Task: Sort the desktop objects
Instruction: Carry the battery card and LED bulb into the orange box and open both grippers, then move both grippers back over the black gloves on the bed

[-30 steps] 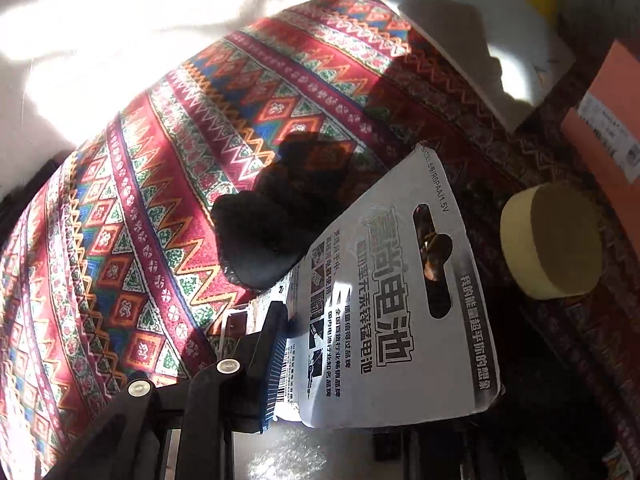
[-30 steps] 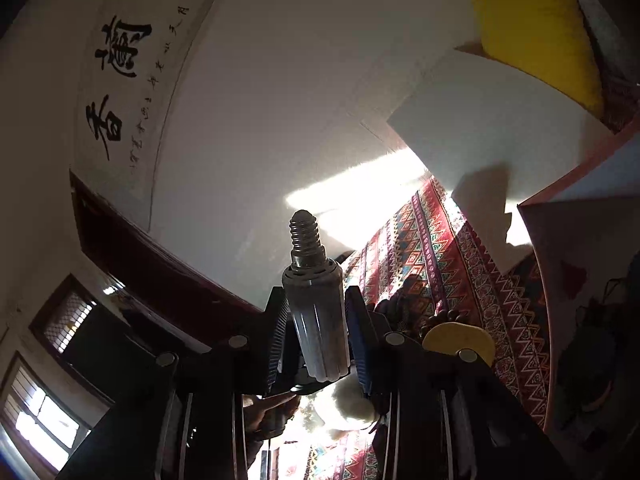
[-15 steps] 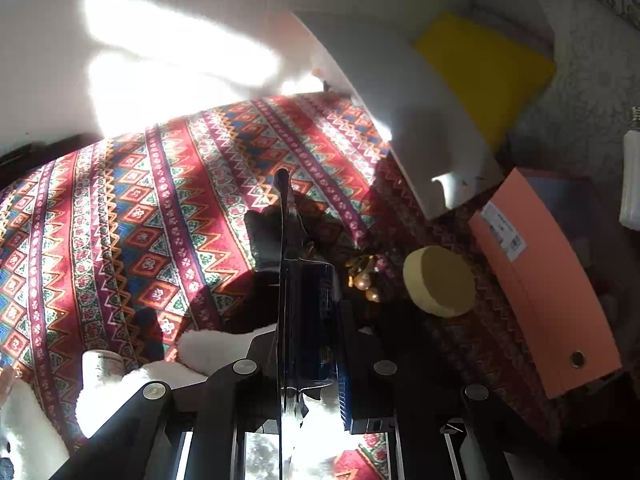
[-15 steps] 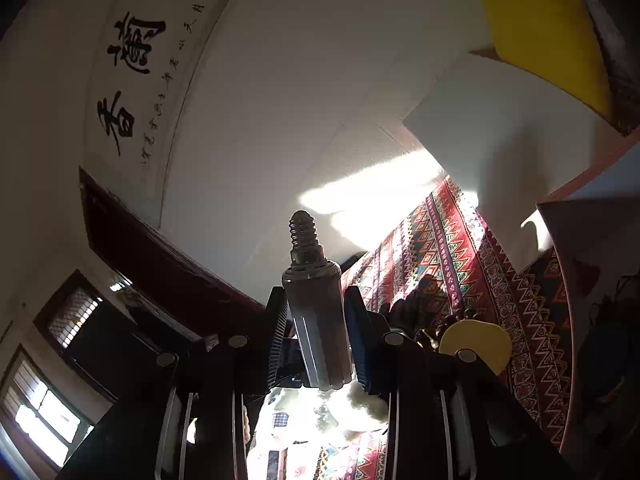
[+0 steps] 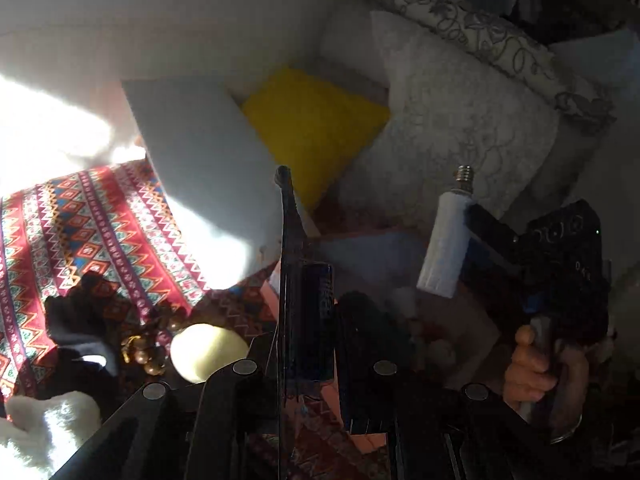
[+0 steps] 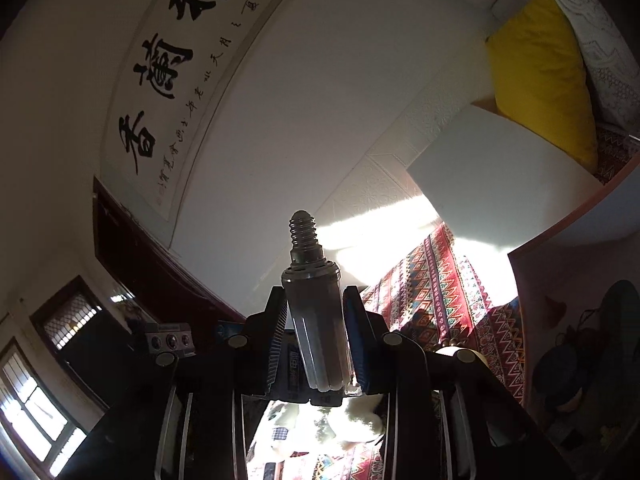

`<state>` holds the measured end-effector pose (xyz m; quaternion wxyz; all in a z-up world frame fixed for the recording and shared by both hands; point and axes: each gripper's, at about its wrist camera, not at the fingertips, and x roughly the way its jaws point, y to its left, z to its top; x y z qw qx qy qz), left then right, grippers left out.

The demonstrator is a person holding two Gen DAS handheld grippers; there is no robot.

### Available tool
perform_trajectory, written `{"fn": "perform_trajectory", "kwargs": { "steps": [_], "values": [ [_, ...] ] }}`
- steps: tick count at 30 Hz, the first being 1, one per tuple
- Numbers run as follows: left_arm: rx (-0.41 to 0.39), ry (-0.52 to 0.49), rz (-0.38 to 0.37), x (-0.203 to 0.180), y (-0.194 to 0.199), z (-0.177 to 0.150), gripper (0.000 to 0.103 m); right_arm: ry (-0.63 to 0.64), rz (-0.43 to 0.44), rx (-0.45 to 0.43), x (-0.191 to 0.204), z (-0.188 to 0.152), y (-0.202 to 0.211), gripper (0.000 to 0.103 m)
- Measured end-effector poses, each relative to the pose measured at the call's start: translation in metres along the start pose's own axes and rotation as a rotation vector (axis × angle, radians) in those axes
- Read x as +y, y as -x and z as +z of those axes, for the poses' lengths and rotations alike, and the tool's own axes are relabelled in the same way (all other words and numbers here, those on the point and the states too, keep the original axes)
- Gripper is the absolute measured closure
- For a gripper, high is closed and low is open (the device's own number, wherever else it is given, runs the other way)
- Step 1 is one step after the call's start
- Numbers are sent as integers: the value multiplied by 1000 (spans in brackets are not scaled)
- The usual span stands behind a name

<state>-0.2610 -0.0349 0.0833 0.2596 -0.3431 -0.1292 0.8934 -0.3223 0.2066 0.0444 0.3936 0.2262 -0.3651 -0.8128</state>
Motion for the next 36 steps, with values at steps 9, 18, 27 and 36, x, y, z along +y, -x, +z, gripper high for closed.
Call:
{"fn": "perform_trajectory", "kwargs": {
  "steps": [9, 18, 27, 36],
  "values": [
    [89, -100, -129, -101, -116, 35, 91, 29, -271, -165, -39, 27, 87, 72],
    [98, -135, 45, -141, -182, 13, 17, -89, -543, -214, -100, 38, 129, 13],
    [-62, -32, 159, -117, -112, -30, 9, -42, -506, -178, -76, 32, 89, 7],
    [-61, 39, 306, -64, -51, -78, 8, 173, -332, -48, 8, -18, -14, 2]
  ]
}}
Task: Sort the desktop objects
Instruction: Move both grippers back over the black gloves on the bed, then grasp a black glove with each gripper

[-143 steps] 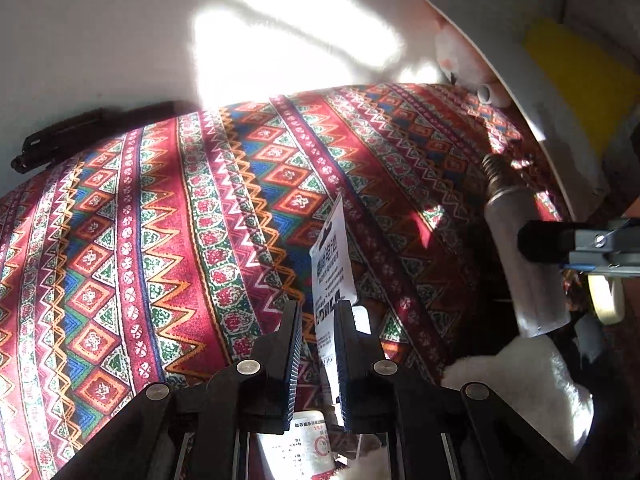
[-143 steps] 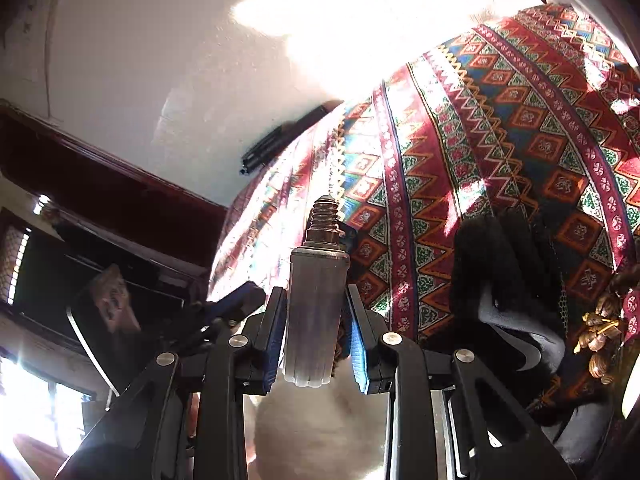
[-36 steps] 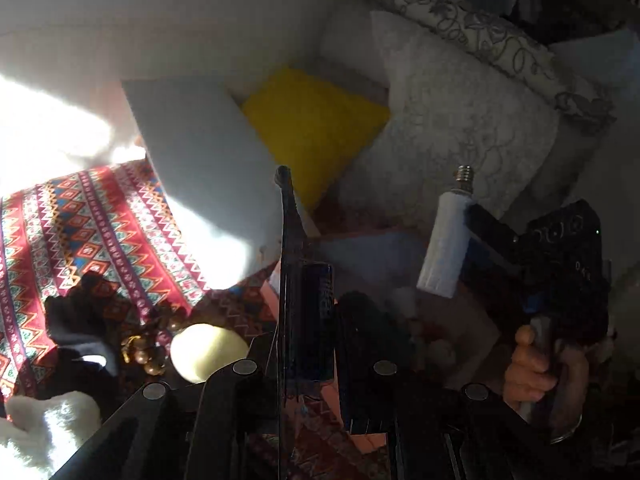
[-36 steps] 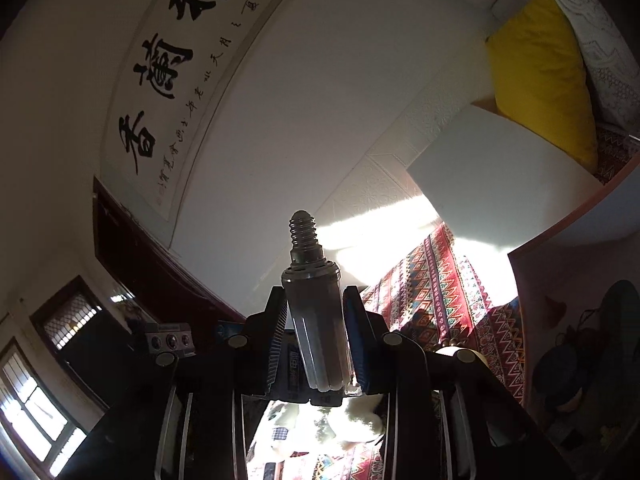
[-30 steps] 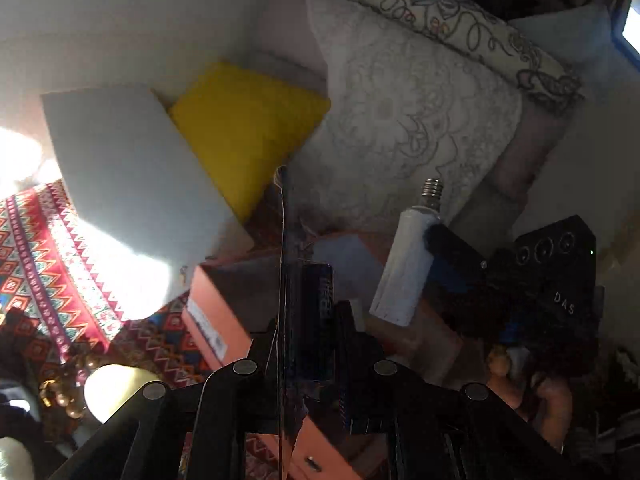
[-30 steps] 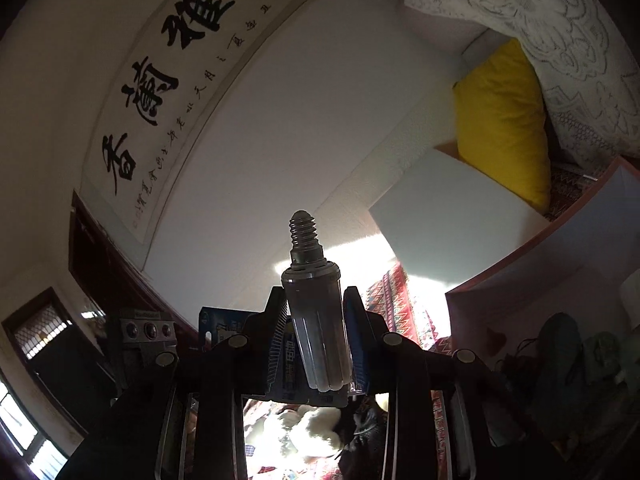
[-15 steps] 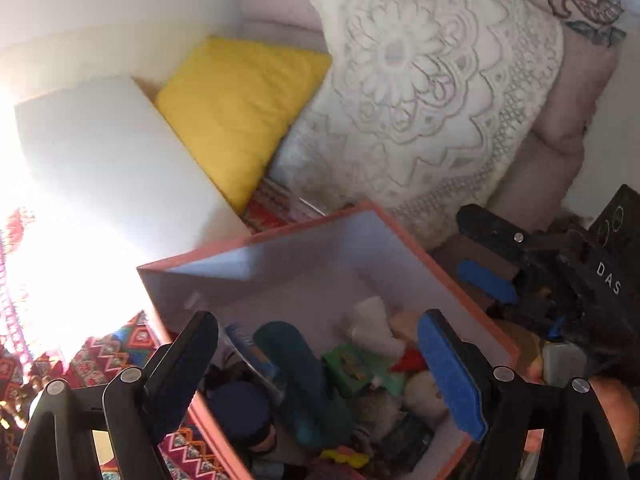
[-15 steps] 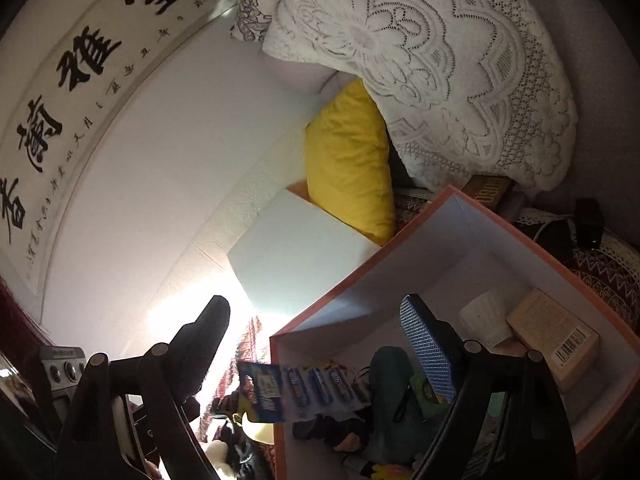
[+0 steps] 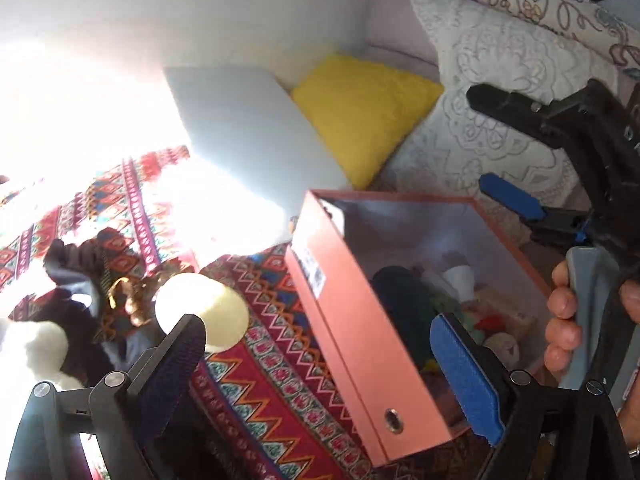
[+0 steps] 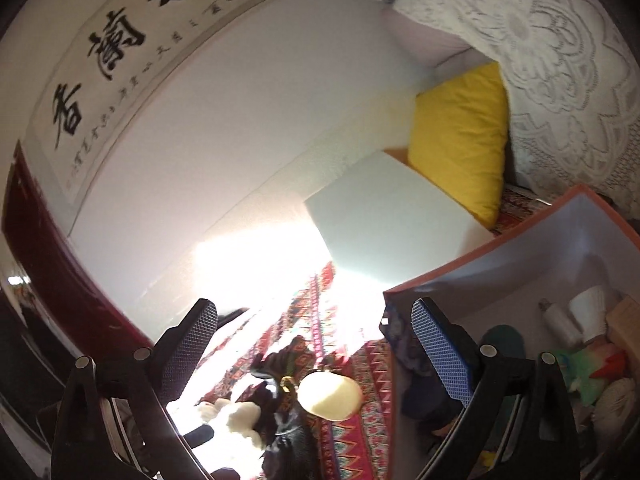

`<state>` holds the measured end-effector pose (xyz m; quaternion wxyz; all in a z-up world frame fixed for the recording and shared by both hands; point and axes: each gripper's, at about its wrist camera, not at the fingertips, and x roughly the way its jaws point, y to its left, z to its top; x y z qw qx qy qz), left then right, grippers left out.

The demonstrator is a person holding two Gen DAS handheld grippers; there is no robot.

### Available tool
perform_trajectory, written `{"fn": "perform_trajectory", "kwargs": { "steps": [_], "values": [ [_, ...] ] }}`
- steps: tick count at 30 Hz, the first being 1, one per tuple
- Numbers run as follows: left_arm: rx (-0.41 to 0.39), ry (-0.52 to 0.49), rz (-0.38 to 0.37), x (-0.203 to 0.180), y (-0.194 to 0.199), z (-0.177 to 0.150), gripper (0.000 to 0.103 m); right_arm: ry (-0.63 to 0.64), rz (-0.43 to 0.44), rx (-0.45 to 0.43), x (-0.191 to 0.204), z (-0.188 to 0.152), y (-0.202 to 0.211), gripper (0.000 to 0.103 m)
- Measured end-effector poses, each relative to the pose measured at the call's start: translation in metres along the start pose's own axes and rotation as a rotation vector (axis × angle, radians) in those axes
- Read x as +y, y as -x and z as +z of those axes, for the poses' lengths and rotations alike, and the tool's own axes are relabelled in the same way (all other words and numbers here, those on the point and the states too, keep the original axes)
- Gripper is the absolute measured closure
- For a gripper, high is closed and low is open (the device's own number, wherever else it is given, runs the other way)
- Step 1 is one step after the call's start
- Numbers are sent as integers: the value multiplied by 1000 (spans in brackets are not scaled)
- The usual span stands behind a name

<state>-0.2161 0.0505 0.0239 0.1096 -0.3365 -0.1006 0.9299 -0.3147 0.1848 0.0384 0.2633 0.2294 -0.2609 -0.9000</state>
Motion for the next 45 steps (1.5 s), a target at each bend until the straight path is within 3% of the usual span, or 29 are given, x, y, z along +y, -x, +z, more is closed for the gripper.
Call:
{"fn": "perform_trajectory", "kwargs": {
  "steps": [5, 10, 13, 19, 22, 25, 29, 34, 39, 42, 43, 44, 45],
  "values": [
    [10, 73, 49, 46, 17, -17, 8, -23, -24, 40, 37, -31, -46, 1],
    [20, 138, 87, 88, 28, -35, 8, 22, -91, 168, 52, -61, -95, 1],
    [20, 182, 104, 114, 34, -39, 8, -3, -48, 266, 49, -79, -117, 1],
    [62, 266, 69, 167, 19, -19, 7, -26, -107, 392, 34, -114, -142, 1],
    [107, 338, 41, 207, 0, 7, 4, -63, -91, 471, 22, -130, -154, 1],
    [171, 384, 65, 243, -28, 34, 3, -96, -76, 539, 16, -140, -166, 1],
    [296, 398, 61, 265, -80, 51, 3, -35, -93, 614, 20, -152, -181, 1],
    [483, 318, 178, 266, -153, 41, 3, 90, -120, 757, 31, -179, -198, 1],
    [592, 266, 270, 274, -200, 23, 2, 211, -150, 886, 35, -212, -209, 2],
    [626, 263, 276, 280, -217, 12, 3, 277, -197, 955, 32, -229, -217, 2],
    [611, 256, 269, 279, -215, 12, 5, 285, -204, 973, 31, -233, -219, 2],
    [591, 258, 258, 279, -212, 13, 16, 291, -208, 986, 30, -236, -220, 1],
    [570, 264, 245, 280, -207, 16, 42, 301, -212, 989, 30, -238, -221, 1]
  ]
}}
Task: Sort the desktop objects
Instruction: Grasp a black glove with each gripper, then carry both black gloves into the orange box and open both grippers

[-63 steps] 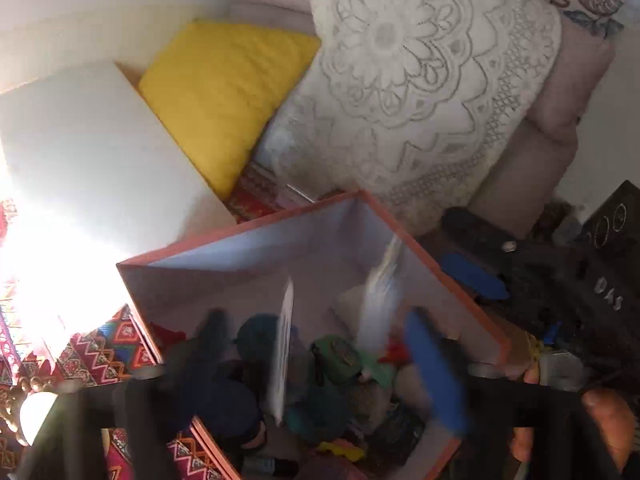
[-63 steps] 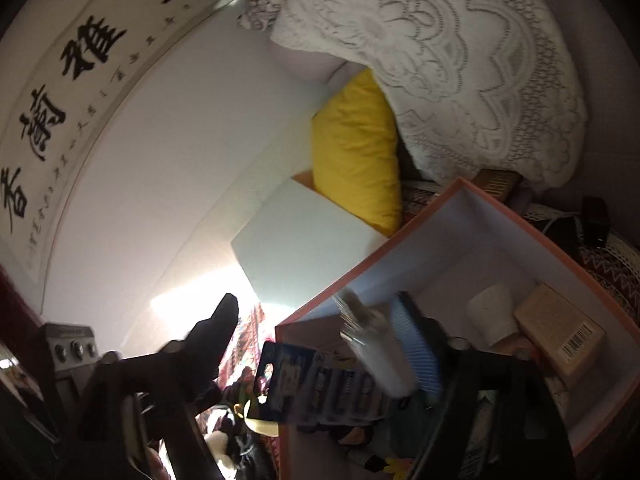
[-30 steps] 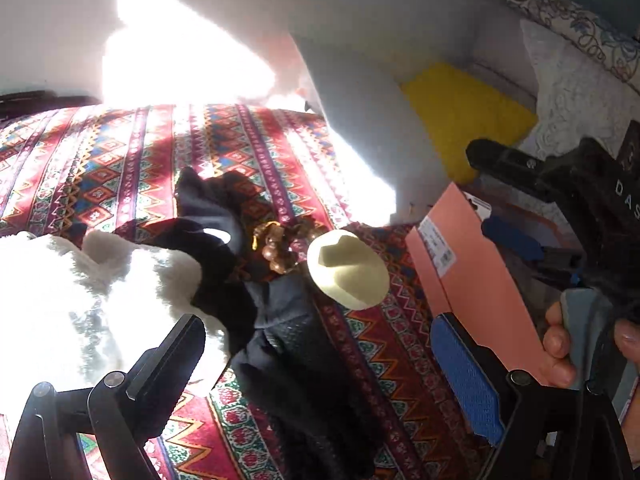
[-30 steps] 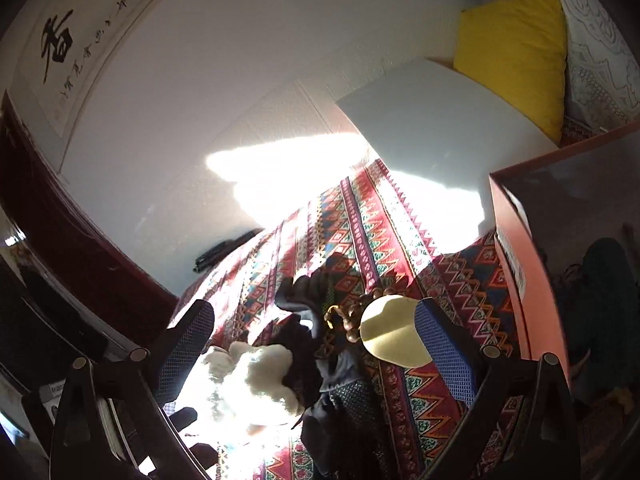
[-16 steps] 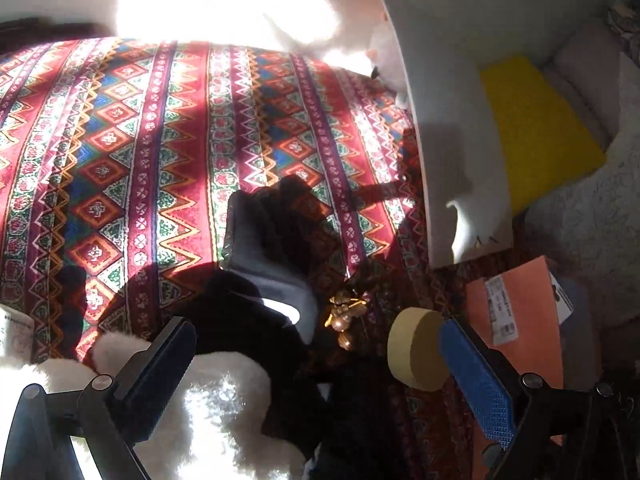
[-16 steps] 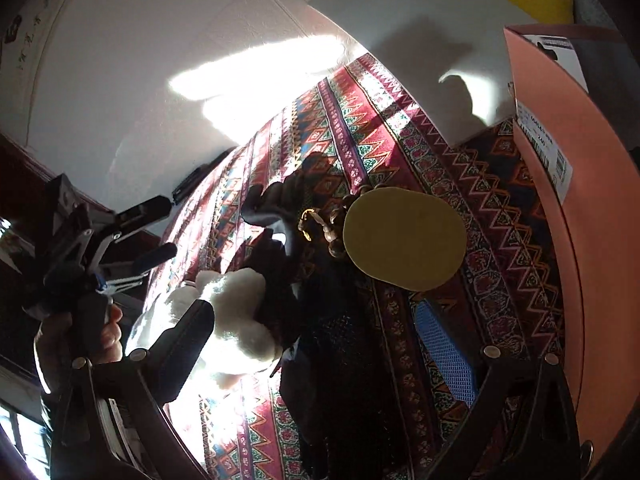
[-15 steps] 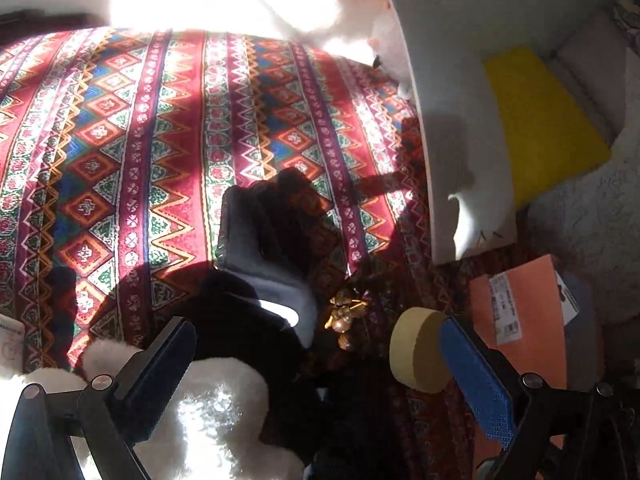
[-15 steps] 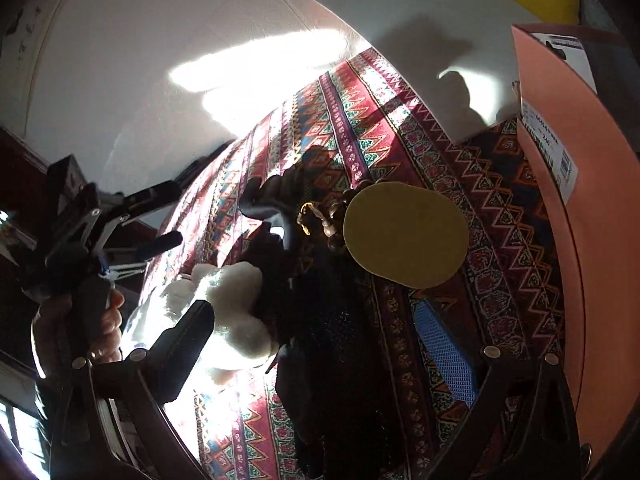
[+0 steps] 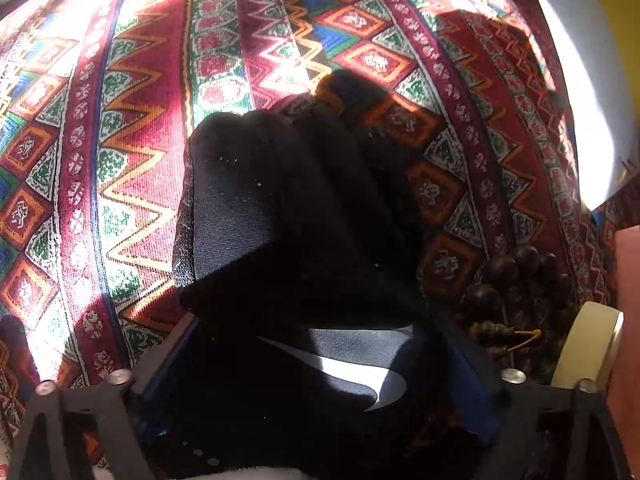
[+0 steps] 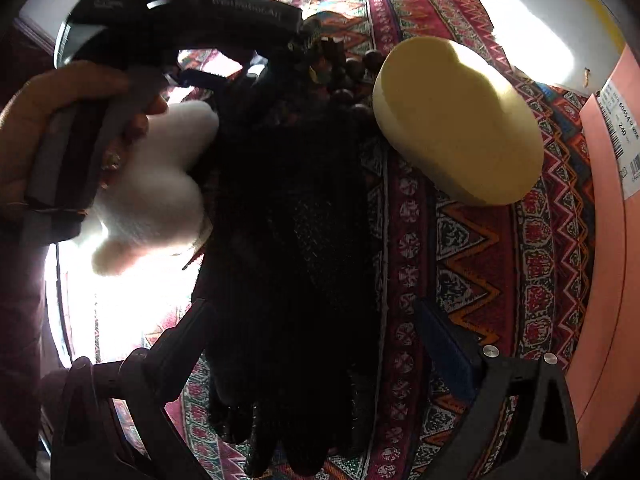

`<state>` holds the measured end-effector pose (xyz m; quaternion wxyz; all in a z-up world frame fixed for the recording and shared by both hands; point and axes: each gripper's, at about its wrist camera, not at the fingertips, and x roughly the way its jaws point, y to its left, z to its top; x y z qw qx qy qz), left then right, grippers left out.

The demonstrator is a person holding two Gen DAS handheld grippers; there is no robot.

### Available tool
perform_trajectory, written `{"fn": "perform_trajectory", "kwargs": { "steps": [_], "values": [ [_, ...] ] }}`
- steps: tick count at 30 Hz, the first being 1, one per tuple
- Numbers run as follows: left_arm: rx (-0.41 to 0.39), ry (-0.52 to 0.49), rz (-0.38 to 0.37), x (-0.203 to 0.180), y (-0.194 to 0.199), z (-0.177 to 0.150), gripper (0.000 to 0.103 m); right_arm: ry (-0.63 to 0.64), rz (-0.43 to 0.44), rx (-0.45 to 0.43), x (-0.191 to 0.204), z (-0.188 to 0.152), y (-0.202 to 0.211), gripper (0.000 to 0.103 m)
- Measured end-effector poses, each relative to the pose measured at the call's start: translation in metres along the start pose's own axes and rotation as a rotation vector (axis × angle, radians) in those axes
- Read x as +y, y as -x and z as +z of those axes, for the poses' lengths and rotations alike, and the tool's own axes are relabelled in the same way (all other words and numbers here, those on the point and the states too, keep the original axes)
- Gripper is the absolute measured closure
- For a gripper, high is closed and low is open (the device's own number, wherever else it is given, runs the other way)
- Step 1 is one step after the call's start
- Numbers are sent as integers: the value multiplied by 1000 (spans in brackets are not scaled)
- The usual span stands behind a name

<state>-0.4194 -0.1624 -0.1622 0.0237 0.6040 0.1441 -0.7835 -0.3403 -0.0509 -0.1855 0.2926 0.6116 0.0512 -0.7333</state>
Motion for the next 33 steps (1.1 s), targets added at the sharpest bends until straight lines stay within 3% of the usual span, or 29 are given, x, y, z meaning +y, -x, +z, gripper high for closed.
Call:
{"fn": "perform_trajectory", "kwargs": {
  "steps": [2, 5, 7, 8, 9, 10, 11, 14, 18, 20, 22, 26, 33],
  "values": [
    [-14, 32, -71, 10, 9, 1, 75, 27, -32, -2, 4, -2, -3, 0],
    [-59, 95, -163, 29, 25, -3, 78, 97, -103, -31, 15, -7, -6, 0],
    [-93, 112, -230, 35, 41, -8, 78, 106, -102, -56, 16, -9, -3, 1],
    [-115, 121, -266, 38, 51, -10, 78, 100, -89, -69, 15, -9, 0, 6],
    [-140, 129, -297, 39, 63, -12, 78, 99, -78, -92, 14, -8, 5, 16],
    [-165, 136, -322, 40, 76, -15, 78, 101, -53, -103, 13, -7, 11, 49],
    [-189, 136, -341, 40, 89, -17, 78, 94, -22, -109, 11, -6, 16, 73],
    [-260, 129, -396, 38, 125, -22, 78, 70, -16, -150, 2, -8, 34, 88],
    [-336, 110, -427, 32, 172, -35, 78, 63, 26, -230, -4, -14, 69, 89],
    [-369, 107, -435, 27, 191, -40, 78, 72, 54, -286, -6, -18, 91, 98],
    [-394, 94, -438, 23, 209, -50, 78, 76, 87, -341, -5, -22, 110, 98],
    [-450, 34, -375, 11, 242, -66, 78, 94, 136, -435, 5, -27, 147, 98],
    [-521, -38, -353, -18, 282, -98, 78, 93, 207, -596, 29, -44, 194, 98]
  ]
}}
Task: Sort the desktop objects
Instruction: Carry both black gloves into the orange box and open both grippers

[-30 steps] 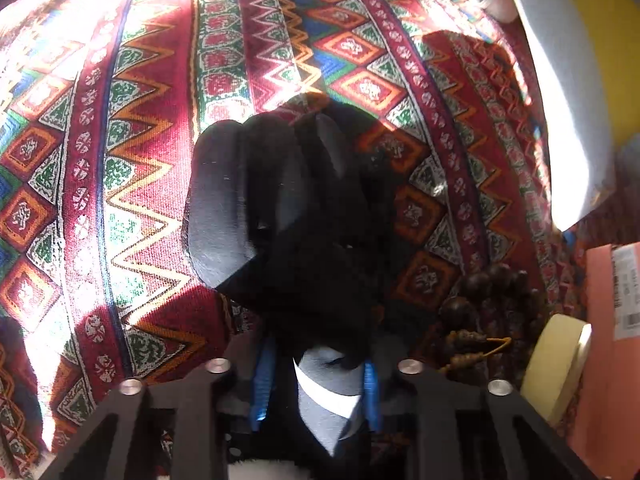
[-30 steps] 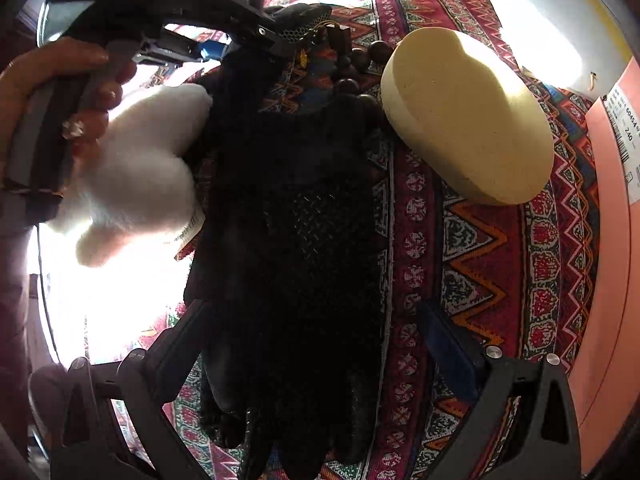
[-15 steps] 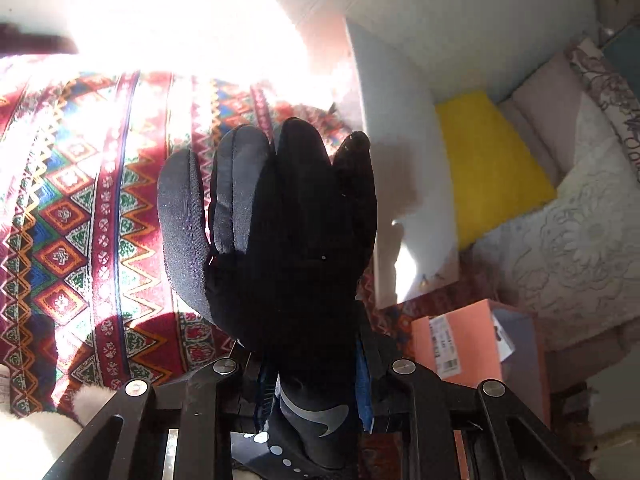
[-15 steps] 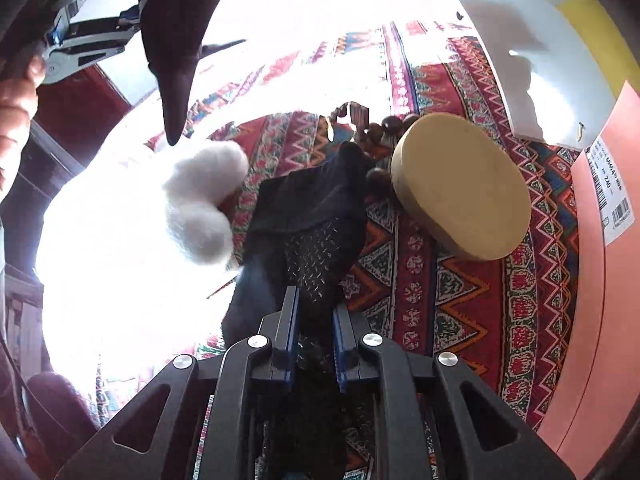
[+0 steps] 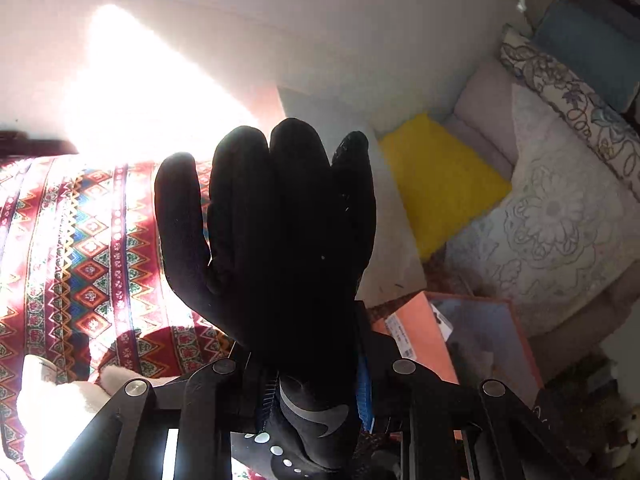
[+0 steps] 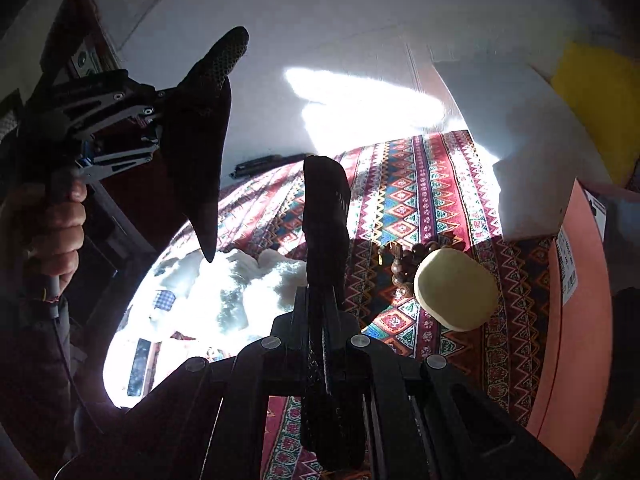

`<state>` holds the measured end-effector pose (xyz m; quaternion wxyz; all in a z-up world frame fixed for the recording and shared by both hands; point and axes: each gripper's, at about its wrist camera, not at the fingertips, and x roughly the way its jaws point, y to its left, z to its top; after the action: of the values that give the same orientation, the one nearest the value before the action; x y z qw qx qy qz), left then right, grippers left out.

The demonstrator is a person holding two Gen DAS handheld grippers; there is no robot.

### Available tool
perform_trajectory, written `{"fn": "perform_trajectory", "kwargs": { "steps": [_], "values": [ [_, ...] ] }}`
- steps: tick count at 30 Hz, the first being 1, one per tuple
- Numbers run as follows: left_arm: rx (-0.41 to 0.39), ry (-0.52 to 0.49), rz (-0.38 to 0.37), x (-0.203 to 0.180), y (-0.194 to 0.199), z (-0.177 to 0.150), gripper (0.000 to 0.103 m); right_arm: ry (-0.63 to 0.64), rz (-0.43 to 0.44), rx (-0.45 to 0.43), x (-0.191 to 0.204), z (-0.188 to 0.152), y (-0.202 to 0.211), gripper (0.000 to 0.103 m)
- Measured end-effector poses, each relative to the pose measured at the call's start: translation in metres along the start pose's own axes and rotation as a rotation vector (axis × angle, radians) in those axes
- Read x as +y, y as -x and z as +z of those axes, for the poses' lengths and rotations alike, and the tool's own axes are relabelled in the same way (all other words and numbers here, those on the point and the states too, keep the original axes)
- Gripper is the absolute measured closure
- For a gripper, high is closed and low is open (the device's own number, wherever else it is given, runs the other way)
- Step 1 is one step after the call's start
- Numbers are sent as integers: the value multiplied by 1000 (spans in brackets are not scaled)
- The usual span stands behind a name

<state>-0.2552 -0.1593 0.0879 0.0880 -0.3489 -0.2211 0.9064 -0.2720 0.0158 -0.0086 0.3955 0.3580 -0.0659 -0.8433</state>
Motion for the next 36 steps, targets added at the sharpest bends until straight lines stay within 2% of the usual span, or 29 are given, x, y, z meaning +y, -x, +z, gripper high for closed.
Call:
{"fn": "perform_trajectory", "kwargs": {
  "steps": [8, 12, 17, 20, 22, 25, 26, 27, 28, 29, 30, 31, 33, 36],
  "values": [
    [-21, -123, -85, -81, 11, -12, 78, 5, -5, -263, 7, 10, 106, 98],
    [-51, -164, -140, -125, 15, -13, 78, -17, -54, -417, -6, 9, 172, 98],
    [-37, -241, -228, -186, 2, -15, 78, -58, -184, -575, -30, 2, 246, 98],
    [12, -289, -282, -226, -21, -18, 78, -128, -253, -614, -54, -4, 278, 98],
    [47, -313, -314, -251, -42, -19, 78, -195, -289, -618, -80, -8, 284, 98],
    [116, -330, -359, -285, -82, -24, 75, -273, -361, -565, -121, -13, 283, 96],
    [139, -338, -357, -293, -95, -26, 67, -300, -399, -550, -131, -14, 285, 91],
    [160, -347, -349, -299, -106, -30, 51, -332, -439, -545, -139, -16, 286, 89],
    [175, -346, -338, -303, -114, -33, 41, -364, -472, -547, -146, -18, 289, 64],
    [181, -335, -337, -303, -119, -34, 27, -394, -493, -566, -152, -23, 288, 22],
    [180, -323, -339, -301, -120, -34, 21, -414, -496, -601, -154, -27, 292, 7],
    [171, -316, -341, -298, -118, -32, 20, -417, -484, -632, -160, -29, 297, 2],
    [140, -310, -324, -293, -115, -26, 13, -397, -465, -640, -159, -28, 298, 2],
    [90, -289, -279, -272, -99, -15, 10, -387, -436, -637, -155, -23, 290, 2]
  ]
}}
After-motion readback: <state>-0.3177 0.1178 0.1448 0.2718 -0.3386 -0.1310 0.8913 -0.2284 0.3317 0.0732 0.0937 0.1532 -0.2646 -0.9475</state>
